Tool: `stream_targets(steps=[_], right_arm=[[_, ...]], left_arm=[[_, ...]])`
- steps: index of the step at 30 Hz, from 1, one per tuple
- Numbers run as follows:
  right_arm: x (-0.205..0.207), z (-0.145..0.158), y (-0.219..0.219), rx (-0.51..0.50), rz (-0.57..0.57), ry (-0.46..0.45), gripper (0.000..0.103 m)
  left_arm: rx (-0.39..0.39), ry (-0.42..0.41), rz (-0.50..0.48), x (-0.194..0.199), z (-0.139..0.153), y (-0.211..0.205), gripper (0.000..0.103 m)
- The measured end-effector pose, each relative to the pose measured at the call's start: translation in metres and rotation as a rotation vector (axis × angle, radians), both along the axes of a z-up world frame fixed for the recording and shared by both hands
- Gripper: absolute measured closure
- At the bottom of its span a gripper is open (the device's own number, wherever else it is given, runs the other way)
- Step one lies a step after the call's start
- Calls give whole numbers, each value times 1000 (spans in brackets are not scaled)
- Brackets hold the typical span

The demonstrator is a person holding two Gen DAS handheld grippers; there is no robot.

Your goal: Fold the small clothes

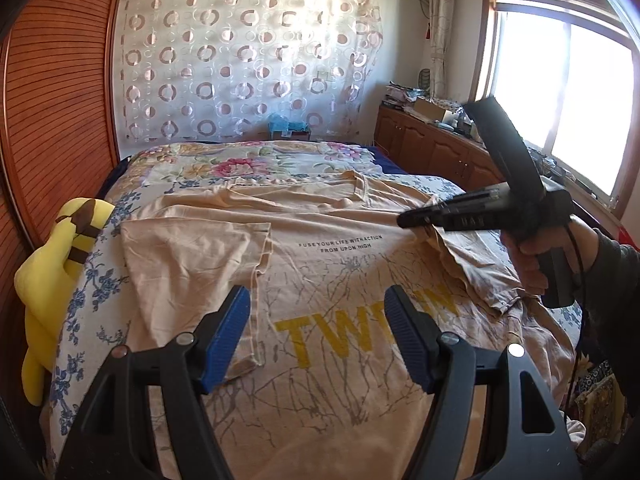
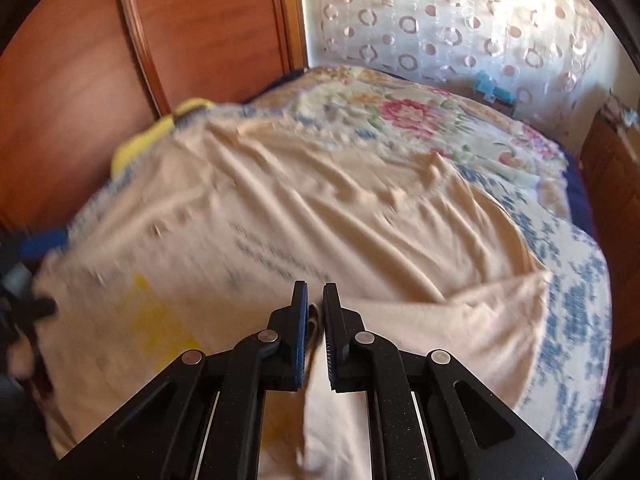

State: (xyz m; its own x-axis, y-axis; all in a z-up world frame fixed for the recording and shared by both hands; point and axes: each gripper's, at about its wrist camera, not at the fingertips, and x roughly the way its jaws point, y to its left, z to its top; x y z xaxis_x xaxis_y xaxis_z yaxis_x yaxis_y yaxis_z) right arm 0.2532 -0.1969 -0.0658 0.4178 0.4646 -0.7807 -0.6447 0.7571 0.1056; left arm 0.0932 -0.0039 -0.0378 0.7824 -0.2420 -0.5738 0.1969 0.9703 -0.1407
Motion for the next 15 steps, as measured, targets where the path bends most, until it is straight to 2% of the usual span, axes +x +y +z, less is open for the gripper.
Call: stream_targets(steps=[2,3,9,15], right_arm=[[5,4,4,21,-23,3,54],[6,6,4,25,-39,-4,50],[1,8,-12,-23,-89,-64,49],[-1,-13,-41,-110,-139,-85,40]], left_arm=[[3,2,6,0,-1,3,33],[4,5,11,0,-2,5,33],[-5,30,35,7,-6,19,33],[20,36,71,17,-5,40,33]])
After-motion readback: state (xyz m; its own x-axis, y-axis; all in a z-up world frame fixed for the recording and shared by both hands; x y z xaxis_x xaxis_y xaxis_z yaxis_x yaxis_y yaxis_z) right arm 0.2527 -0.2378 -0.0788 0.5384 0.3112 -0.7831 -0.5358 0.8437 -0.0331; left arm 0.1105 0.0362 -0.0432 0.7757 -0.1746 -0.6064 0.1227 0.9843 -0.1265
